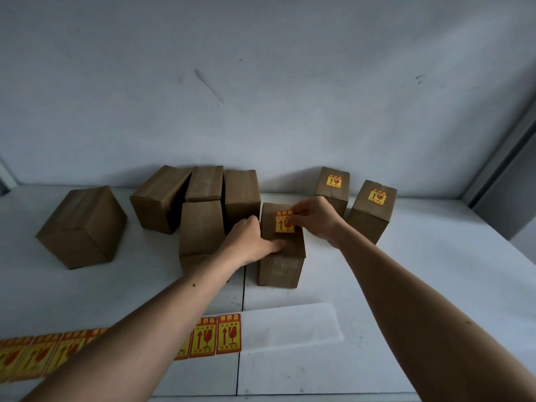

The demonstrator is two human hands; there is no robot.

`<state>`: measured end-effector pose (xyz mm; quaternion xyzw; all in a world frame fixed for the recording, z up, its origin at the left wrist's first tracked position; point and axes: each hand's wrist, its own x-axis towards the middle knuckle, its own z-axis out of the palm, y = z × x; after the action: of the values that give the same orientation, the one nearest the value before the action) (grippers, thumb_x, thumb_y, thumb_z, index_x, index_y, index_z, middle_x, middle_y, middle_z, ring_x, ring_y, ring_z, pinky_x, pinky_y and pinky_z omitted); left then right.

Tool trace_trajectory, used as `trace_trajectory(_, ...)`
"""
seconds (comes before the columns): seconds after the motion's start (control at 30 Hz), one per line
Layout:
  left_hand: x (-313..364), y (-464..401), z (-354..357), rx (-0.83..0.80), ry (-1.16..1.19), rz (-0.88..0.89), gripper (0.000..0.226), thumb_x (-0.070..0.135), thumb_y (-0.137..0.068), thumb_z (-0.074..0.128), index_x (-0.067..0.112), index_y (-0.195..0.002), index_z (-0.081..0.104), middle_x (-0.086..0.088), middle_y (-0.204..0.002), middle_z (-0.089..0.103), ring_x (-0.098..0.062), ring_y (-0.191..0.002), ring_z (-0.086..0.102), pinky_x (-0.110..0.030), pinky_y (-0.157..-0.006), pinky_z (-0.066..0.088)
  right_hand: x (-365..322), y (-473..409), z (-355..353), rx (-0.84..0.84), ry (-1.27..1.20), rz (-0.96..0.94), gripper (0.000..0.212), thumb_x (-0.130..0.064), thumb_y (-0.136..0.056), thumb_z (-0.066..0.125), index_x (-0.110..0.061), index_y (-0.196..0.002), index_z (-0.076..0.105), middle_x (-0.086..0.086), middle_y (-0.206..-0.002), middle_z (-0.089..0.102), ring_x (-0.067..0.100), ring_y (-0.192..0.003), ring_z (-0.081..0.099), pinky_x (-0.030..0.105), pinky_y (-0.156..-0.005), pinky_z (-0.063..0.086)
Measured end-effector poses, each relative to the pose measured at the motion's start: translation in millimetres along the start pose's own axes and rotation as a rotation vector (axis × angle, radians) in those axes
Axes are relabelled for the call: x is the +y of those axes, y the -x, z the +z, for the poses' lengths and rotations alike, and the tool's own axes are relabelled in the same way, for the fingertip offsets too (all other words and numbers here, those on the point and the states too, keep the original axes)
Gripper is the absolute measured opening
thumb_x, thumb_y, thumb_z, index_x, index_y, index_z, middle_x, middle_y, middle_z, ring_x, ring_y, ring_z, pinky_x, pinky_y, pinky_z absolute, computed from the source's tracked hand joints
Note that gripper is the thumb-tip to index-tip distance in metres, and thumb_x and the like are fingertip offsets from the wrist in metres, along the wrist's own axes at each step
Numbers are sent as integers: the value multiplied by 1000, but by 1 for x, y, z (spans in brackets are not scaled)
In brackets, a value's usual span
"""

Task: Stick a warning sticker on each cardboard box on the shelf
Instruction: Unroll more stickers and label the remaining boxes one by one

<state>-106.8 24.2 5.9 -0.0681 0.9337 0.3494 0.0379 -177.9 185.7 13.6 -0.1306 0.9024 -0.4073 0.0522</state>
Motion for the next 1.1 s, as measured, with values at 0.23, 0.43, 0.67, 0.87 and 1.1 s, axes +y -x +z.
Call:
trace_trajectory(0.23, 3, -2, 5, 15, 92, -67, 70, 58, -81, 64, 9, -128, 48, -6, -123, 55, -22, -107, 56, -37, -86, 51, -1, 7, 6, 99, 60, -34, 29, -17, -84, 71, -5, -111, 69, 10, -108, 70, 19, -96, 67, 25, -77, 56)
trace_trajectory(0.43, 7, -8, 17, 77, 106, -128, 73, 55, -84, 62, 8, -135, 39, -12, -134, 48, -28, -115, 54, -39, -86, 50, 1, 15, 13, 206, 35, -42, 27, -13, -82, 73, -9, -109, 70, 7, -106, 69, 17, -97, 64, 27, -80, 56)
trace_trajectory(0.67, 2, -8, 19, 54, 253, -179, 73, 51, -81, 68, 10, -135, 37, -12, -132, 47, -29, -116, 54, -41, -92, 50, 2, -2, 24, 309, -69, 138, 50, -34, -68, 85, -13, -108, 65, 6, -109, 61, 19, -97, 61, 33, -80, 57)
trace_trajectory(0.87, 2, -7, 20, 65, 312, -177, 70, 47, -84, 67, 11, -136, 36, -12, -133, 45, -27, -116, 52, -33, -80, 46, -5, -13, 33, 332, -18, 241, 63, -54, -62, 82, -20, -106, 53, 1, -108, 60, 18, -100, 59, 39, -82, 56)
trace_trajectory(1.1, 0, -7, 27, 71, 367, -189, 67, 47, -86, 64, 14, -136, 35, -11, -135, 44, -28, -118, 53, -42, -95, 50, 6, -2, 28, 332, -300, 303, 62, -42, -66, 84, -14, -113, 55, 3, -108, 60, 14, -93, 59, 25, -69, 53)
